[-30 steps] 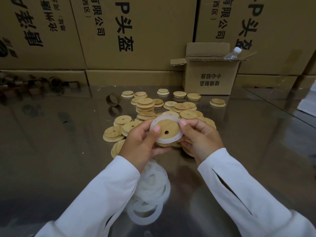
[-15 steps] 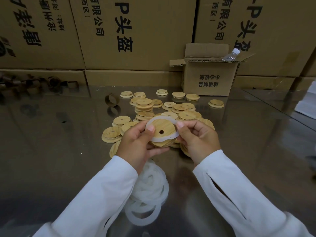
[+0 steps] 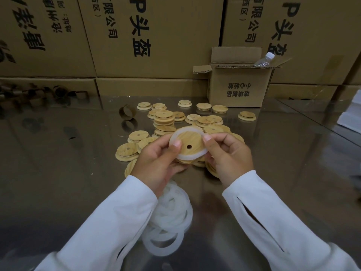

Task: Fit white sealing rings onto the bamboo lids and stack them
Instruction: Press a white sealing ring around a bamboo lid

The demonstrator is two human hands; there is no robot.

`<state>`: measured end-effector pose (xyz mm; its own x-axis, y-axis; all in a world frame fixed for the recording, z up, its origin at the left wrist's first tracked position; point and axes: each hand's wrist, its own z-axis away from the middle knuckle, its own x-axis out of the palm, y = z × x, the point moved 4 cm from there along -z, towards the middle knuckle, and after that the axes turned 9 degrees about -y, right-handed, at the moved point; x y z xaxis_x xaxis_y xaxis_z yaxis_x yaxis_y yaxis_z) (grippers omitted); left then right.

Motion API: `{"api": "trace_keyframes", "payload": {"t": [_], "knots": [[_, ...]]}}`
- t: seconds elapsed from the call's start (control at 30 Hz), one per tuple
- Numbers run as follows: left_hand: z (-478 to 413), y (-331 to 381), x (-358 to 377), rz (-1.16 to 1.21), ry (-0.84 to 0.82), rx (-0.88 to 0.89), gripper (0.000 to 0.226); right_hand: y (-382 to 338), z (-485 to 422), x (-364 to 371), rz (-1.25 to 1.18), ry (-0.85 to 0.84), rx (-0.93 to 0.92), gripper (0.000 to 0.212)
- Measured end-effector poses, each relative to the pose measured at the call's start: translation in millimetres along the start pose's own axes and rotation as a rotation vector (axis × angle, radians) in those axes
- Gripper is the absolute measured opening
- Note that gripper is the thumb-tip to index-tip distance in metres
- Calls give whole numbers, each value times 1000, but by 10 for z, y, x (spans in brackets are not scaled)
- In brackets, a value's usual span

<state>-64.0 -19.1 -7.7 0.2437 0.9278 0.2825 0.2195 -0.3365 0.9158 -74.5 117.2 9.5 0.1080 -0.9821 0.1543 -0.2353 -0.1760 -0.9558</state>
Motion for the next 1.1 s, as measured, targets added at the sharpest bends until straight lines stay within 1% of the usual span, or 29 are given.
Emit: {"api": "trace_keyframes", "payload": {"t": [0.1,0.23,0.3,0.43,0.5,0.6,0.8,0.9,1.0,1.1], "knots": [[6,13,-35,-132,-9,9,40,5,-8,-14,52,0,-17,7],[17,20,-35,-306,-8,24,41,-23,13,9,214,-52,-130,12],[15,34,-46,-347,24,48,42,-16,26,30,253,-78,-162,11],[0,46,-113,-294,105,69,41,50,26,34,264,-36,-167,9],[-4,34,-113,-270,106,64,41,64,25,23,285,-3,-171,8],[-7,11,-96,-244,86,60,33,47,18,-13,314,25,-193,12],[-7,68,-116,-251,96,107,23,-9,-37,-49,268,-31,-132,17],[-3,81,-105,-217,98,113,26,-49,-54,-67,274,-58,-110,14],[1,68,-90,-115,101,106,30,-64,-53,-75,291,-66,-104,12],[8,31,-70,-58,105,80,30,-66,-31,-60,287,-57,-119,12]]}}
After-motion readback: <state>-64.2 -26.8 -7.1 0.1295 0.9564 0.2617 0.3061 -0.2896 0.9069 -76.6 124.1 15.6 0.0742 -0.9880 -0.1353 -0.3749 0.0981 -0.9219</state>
